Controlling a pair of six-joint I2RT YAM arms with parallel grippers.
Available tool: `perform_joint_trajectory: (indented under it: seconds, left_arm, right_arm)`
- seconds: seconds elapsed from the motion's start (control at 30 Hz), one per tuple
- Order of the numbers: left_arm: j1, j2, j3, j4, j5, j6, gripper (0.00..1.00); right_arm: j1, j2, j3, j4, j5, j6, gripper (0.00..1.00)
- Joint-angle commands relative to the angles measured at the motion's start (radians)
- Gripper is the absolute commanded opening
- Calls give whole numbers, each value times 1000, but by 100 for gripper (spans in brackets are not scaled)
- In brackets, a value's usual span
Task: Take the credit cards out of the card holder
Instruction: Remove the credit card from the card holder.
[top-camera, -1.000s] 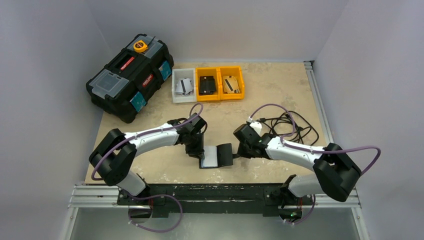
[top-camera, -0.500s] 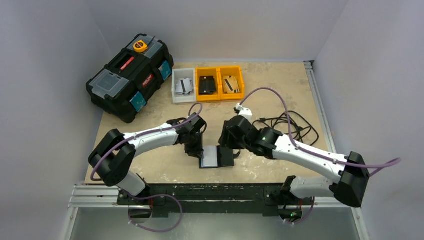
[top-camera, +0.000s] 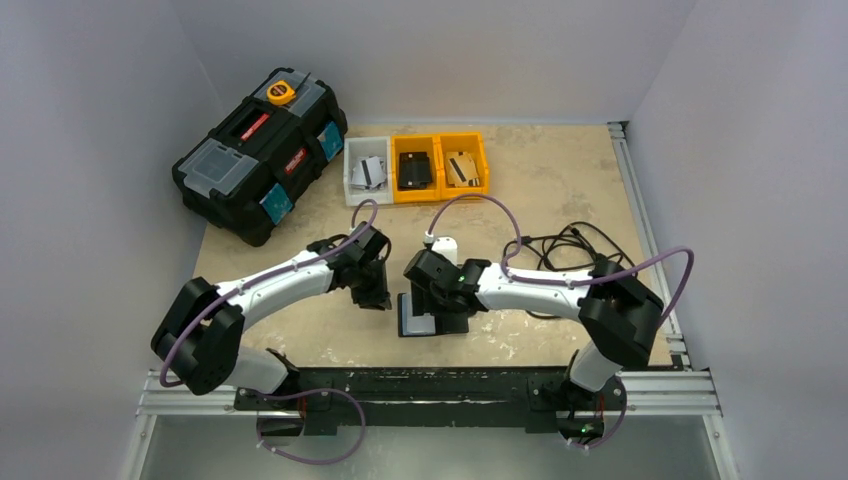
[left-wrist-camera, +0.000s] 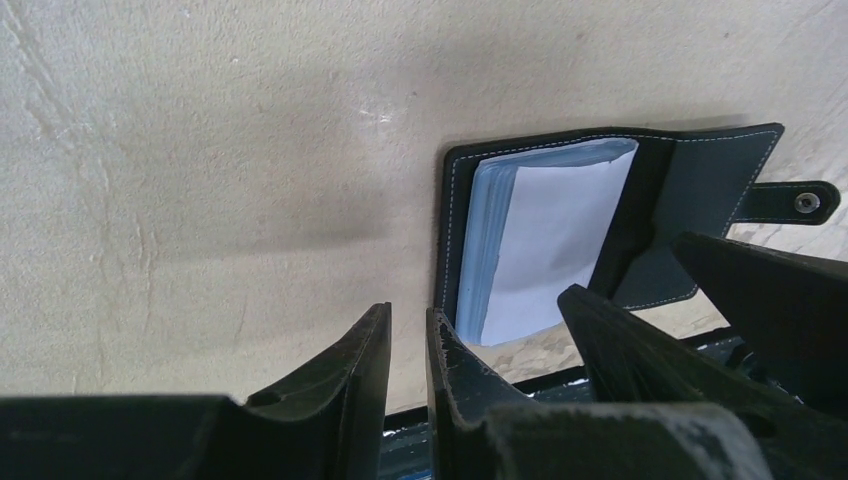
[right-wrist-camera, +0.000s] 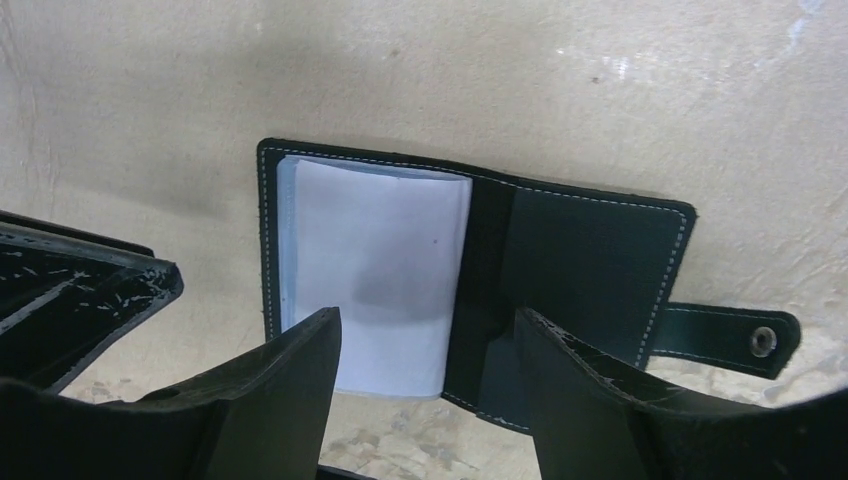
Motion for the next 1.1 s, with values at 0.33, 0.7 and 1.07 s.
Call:
perform_joint_trajectory:
  seconds: [0.33,0.7,1.07]
  left_arm:
    - [7,-8,-21,31,25,-18,18]
    - [7,1,-25,33,38,-11,18]
    - [-18,33,9,52,81,2,18]
  right_arm:
    - [55,85,89,9,51,-17,70]
    - [50,81,-2,75,-16,21,44]
    - [-2,-5,-171,275,-161,32,9]
